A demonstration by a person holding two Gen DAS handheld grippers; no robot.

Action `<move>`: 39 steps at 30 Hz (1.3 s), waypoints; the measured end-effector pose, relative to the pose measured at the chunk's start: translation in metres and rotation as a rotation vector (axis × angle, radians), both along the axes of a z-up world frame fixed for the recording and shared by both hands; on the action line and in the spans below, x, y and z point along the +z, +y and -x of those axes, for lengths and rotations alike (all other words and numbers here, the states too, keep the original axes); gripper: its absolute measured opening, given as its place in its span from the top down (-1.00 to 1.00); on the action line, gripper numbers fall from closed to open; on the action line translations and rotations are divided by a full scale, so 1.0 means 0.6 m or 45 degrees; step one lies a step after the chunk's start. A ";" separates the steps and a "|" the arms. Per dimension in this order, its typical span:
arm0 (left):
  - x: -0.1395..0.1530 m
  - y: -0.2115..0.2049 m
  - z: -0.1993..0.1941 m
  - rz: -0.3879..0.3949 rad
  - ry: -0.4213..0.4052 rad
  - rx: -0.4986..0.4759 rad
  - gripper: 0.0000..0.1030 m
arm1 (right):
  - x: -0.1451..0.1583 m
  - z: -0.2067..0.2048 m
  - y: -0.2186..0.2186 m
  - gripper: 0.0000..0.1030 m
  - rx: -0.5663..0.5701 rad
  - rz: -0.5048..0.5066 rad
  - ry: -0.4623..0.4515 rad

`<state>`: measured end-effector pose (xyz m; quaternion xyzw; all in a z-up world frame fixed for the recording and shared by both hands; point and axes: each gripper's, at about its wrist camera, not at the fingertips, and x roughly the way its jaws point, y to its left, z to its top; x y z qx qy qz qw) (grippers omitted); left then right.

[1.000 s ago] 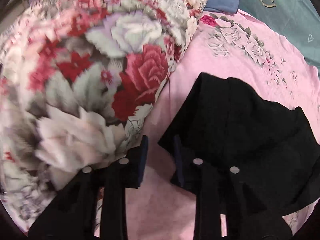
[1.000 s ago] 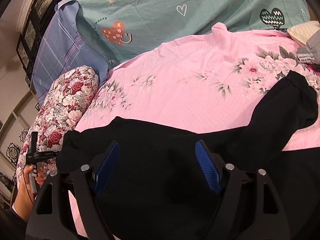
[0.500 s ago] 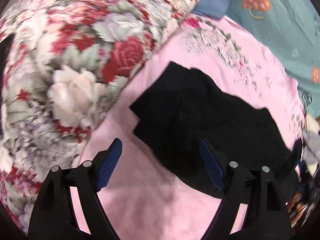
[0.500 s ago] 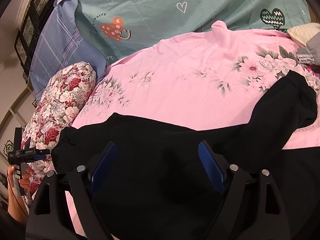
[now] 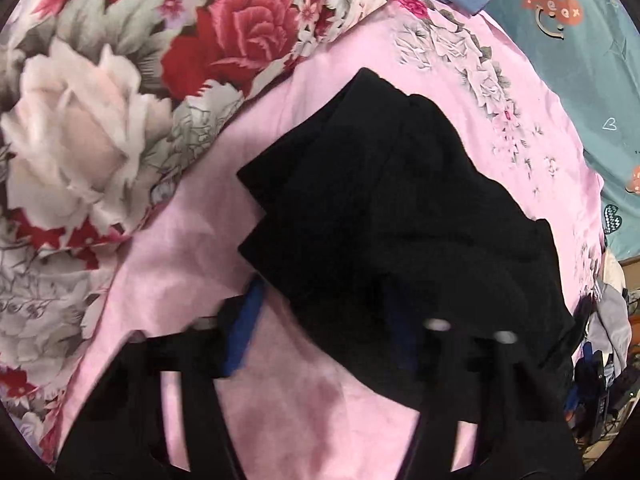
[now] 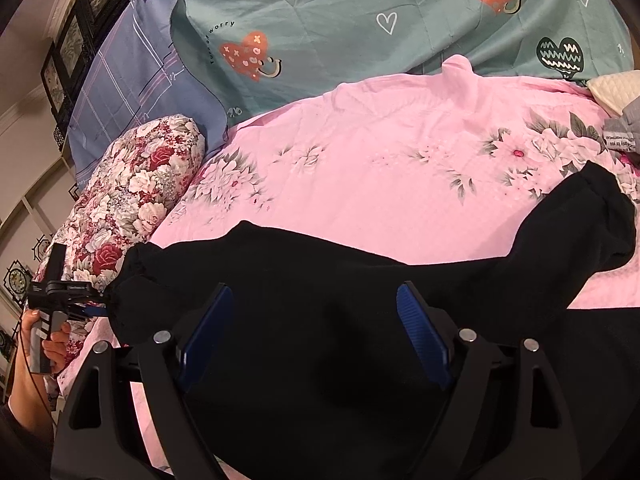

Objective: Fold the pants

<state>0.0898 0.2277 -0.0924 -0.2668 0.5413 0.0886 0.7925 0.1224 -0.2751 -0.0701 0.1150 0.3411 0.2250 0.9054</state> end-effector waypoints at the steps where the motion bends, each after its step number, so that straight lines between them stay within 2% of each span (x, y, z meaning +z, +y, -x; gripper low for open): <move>1: 0.004 -0.004 -0.001 -0.015 0.001 -0.009 0.16 | 0.000 0.000 0.000 -0.64 0.000 0.003 0.000; 6: 0.033 -0.017 0.000 -0.139 -0.011 -0.036 0.17 | -0.001 0.001 0.009 -0.64 0.011 0.043 -0.008; 9: 0.041 -0.016 -0.002 -0.171 -0.013 -0.046 0.17 | -0.001 0.004 0.017 -0.64 0.022 0.070 -0.021; 13: 0.050 -0.024 -0.003 -0.205 -0.031 -0.071 0.29 | -0.004 0.005 0.023 -0.64 0.008 0.107 -0.031; 18: 0.034 -0.009 -0.015 -0.086 -0.026 -0.034 0.32 | -0.006 0.005 0.027 -0.64 0.018 0.108 -0.024; 19: 0.030 -0.008 -0.019 -0.079 -0.026 -0.016 0.54 | -0.006 0.005 0.029 -0.64 0.020 0.113 -0.025; 20: 0.028 -0.006 -0.018 -0.081 -0.029 0.001 0.65 | -0.006 0.005 0.030 -0.64 0.023 0.117 -0.027; 22: 0.040 -0.007 -0.019 -0.115 -0.064 -0.005 0.77 | -0.007 0.006 0.032 -0.64 0.025 0.126 -0.027; 24: 0.067 -0.012 -0.017 -0.199 -0.133 -0.018 0.78 | -0.009 0.004 0.032 -0.64 0.019 0.129 -0.019; 26: 0.087 -0.017 -0.022 -0.255 -0.149 -0.041 0.78 | -0.012 0.000 0.030 -0.64 0.003 0.133 -0.005; 29: 0.099 -0.006 -0.029 -0.311 -0.141 -0.037 0.78 | -0.011 -0.001 0.025 -0.64 0.000 0.107 -0.003; 32: 0.078 0.019 -0.039 -0.356 -0.100 -0.004 0.77 | -0.009 0.001 0.022 -0.64 0.000 0.091 -0.007; 34: 0.014 0.037 -0.062 -0.300 0.035 0.000 0.71 | -0.012 -0.002 0.023 -0.64 0.003 0.095 0.011; 36: 0.011 0.035 -0.062 -0.343 0.029 0.020 0.55 | -0.021 -0.012 0.028 -0.64 -0.016 0.146 0.060; 38: 0.034 0.022 -0.059 -0.432 0.014 0.020 0.04 | -0.035 -0.022 0.025 -0.64 -0.043 0.179 0.119; 39: 0.043 0.019 -0.057 -0.454 0.015 0.025 -0.37 | -0.040 -0.025 0.021 -0.64 -0.056 0.174 0.146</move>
